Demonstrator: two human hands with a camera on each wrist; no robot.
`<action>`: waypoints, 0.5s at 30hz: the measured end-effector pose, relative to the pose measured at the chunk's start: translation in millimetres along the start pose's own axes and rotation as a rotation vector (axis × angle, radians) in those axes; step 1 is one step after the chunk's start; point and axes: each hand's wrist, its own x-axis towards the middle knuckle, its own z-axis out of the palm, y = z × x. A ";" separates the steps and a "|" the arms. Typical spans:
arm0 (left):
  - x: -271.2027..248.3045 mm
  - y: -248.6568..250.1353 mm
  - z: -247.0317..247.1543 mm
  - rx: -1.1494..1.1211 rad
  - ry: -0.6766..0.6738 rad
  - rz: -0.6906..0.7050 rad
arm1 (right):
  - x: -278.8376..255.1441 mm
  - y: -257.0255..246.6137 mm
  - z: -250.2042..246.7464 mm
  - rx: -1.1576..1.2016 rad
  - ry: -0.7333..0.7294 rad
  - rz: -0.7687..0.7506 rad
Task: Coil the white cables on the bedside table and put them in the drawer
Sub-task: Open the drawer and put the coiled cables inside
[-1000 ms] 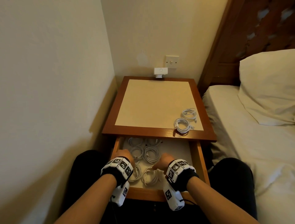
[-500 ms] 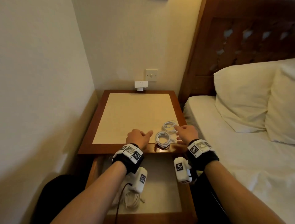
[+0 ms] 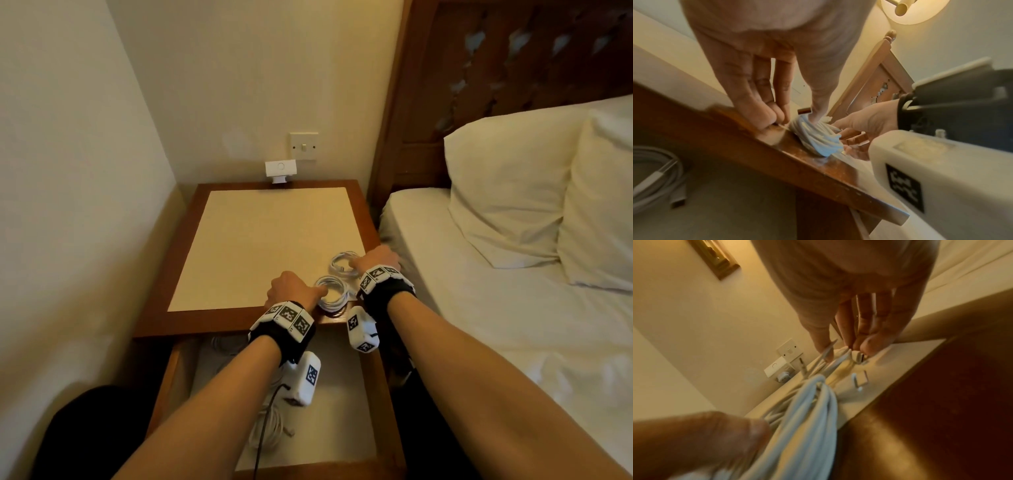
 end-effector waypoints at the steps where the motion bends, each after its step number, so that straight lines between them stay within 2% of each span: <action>1: 1.7 0.0 0.0 -0.003 -0.019 0.003 | 1.8 0.1 0.8 -0.007 0.000 0.010; 5: 4.1 -4.0 0.4 -0.024 -0.070 0.002 | 5.7 5.5 1.0 -0.046 -0.042 -0.017; 12: -33.5 -26.6 -23.4 -0.212 -0.169 0.068 | -20.0 32.8 -18.9 0.110 -0.146 -0.103; 15: -56.5 -48.3 -34.5 -0.222 -0.217 0.098 | -40.1 42.5 -28.3 0.222 -0.161 -0.139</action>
